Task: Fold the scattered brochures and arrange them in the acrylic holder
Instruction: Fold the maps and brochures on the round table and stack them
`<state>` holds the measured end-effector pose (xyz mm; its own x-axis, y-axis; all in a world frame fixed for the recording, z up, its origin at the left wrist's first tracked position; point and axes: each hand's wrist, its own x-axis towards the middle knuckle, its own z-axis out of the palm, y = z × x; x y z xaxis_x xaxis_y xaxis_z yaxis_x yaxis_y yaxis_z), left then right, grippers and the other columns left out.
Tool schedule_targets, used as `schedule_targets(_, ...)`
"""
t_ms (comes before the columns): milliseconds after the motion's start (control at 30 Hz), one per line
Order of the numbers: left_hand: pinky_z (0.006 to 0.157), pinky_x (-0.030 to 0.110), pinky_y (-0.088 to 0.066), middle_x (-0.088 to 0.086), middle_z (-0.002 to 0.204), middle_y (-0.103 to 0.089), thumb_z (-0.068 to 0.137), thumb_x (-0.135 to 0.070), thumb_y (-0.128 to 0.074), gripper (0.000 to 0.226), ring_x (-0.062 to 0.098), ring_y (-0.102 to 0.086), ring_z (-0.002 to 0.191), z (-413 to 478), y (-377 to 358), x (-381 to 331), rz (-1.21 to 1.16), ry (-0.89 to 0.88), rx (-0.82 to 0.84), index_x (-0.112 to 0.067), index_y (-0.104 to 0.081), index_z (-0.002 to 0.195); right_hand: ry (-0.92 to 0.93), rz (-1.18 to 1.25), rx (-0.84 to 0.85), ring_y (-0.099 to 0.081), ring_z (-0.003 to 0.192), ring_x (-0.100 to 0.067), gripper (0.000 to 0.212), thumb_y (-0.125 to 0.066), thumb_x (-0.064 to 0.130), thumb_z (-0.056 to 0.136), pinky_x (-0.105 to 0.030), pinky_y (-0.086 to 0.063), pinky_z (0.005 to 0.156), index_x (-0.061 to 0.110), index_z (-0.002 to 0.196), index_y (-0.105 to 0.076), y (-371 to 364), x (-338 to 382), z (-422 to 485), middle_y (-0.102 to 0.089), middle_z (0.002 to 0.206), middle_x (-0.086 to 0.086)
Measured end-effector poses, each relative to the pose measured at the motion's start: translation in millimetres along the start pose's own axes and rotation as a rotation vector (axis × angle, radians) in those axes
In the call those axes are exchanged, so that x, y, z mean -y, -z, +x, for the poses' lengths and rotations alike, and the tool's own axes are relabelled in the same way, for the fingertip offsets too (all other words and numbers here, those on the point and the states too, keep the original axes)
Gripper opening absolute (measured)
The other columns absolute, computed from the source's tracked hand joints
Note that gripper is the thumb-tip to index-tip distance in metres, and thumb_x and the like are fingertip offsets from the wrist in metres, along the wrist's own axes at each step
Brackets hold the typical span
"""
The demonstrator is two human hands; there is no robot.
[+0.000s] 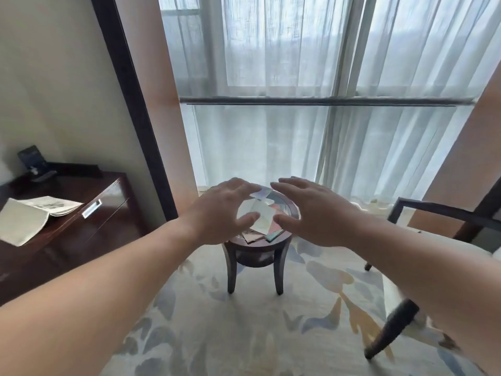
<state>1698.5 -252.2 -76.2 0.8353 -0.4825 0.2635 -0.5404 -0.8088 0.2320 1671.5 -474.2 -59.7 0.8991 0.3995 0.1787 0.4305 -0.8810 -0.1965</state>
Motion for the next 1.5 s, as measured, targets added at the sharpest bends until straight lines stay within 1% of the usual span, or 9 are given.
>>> schedule_targets(100, 0.101, 0.031, -0.036, -0.012, 0.146, -0.042, 0.093, -0.05, -0.051, 0.055, 0.013, -0.043, 0.13, 42, -15, 33, 0.002, 0.019, 0.022, -0.035, -0.036, 0.144, 0.0, 0.017, 0.022, -0.025, 0.145, -0.014, 0.069, -0.049, 0.056, 0.092, -0.031, -0.021, 0.115, 0.032, 0.153, -0.027, -12, -26, 47, -0.027, 0.16, 0.008)
schedule_targets(200, 0.099, 0.029, -0.036, -0.012, 0.145, -0.042, 0.093, -0.05, -0.05, 0.055, 0.012, -0.042, 0.13, 81, -37, 71, -0.019, 0.045, 0.053, -0.035, -0.037, 0.144, -0.031, 0.042, 0.043, -0.029, 0.143, -0.013, 0.068, -0.049, 0.056, 0.092, -0.032, -0.026, 0.114, 0.033, 0.152, -0.028, -31, -53, 94, -0.028, 0.159, 0.01)
schedule_targets(500, 0.108, 0.035, -0.035, -0.01, 0.147, -0.04, 0.093, -0.05, -0.05, 0.056, 0.014, -0.04, 0.132, 202, -99, 180, -0.03, -0.037, 0.224, -0.034, -0.037, 0.144, -0.123, 0.04, 0.111, -0.038, 0.138, -0.014, 0.067, -0.05, 0.057, 0.091, -0.027, -0.032, 0.103, 0.033, 0.151, -0.031, -85, -115, 233, -0.032, 0.156, 0.011)
schedule_targets(600, 0.108, 0.036, -0.036, -0.008, 0.146, -0.04, 0.093, -0.05, -0.05, 0.057, 0.015, -0.041, 0.131, 237, -117, 208, -0.038, -0.033, 0.252, -0.031, -0.037, 0.145, -0.169, 0.062, 0.133, -0.039, 0.137, -0.014, 0.067, -0.05, 0.057, 0.09, -0.033, -0.036, 0.105, 0.034, 0.15, -0.03, -101, -134, 269, -0.032, 0.156, 0.012)
schedule_targets(667, 0.11, 0.034, -0.034, -0.008, 0.147, -0.04, 0.094, -0.05, -0.049, 0.058, 0.014, -0.039, 0.133, 258, -129, 222, -0.039, -0.04, 0.279, -0.031, -0.036, 0.146, -0.173, 0.052, 0.178, -0.038, 0.137, -0.013, 0.067, -0.048, 0.059, 0.09, -0.036, -0.04, 0.105, 0.036, 0.151, -0.029, -114, -148, 288, -0.031, 0.156, 0.014)
schedule_targets(900, 0.111, 0.032, -0.03, -0.006, 0.148, -0.039, 0.095, -0.049, -0.049, 0.057, 0.013, -0.037, 0.136, 334, -181, 260, -0.04, -0.037, 0.341, -0.029, -0.037, 0.147, -0.154, 0.092, 0.242, -0.037, 0.138, -0.012, 0.067, -0.049, 0.057, 0.091, -0.031, -0.036, 0.104, 0.033, 0.151, -0.03, -158, -216, 362, -0.032, 0.156, 0.011)
schedule_targets(1267, 0.108, 0.032, -0.029, -0.006, 0.145, -0.042, 0.095, -0.047, -0.05, 0.057, 0.014, -0.038, 0.134, 410, -271, 307, -0.09, 0.102, 0.452, -0.027, -0.036, 0.147, -0.091, 0.198, 0.358, -0.038, 0.136, -0.009, 0.067, -0.05, 0.057, 0.09, -0.022, -0.03, 0.099, 0.032, 0.15, -0.033, -233, -307, 448, -0.034, 0.154, 0.012)
schedule_targets(1367, 0.109, 0.034, -0.03, -0.005, 0.147, -0.042, 0.094, -0.048, -0.05, 0.059, 0.016, -0.038, 0.135, 417, -302, 323, -0.091, 0.113, 0.486, -0.026, -0.036, 0.147, -0.112, 0.218, 0.414, -0.037, 0.137, -0.01, 0.069, -0.05, 0.057, 0.089, -0.027, -0.032, 0.106, 0.031, 0.15, -0.032, -263, -320, 457, -0.033, 0.155, 0.011)
schedule_targets(1500, 0.108, 0.036, -0.032, 0.002, 0.146, -0.044, 0.094, -0.047, -0.05, 0.063, 0.022, -0.039, 0.134, 422, -354, 345, -0.007, 0.155, 0.54, -0.02, -0.033, 0.148, -0.169, 0.263, 0.448, -0.036, 0.137, -0.01, 0.069, -0.05, 0.057, 0.088, -0.029, -0.034, 0.106, 0.031, 0.15, -0.032, -303, -335, 466, -0.033, 0.155, 0.011)
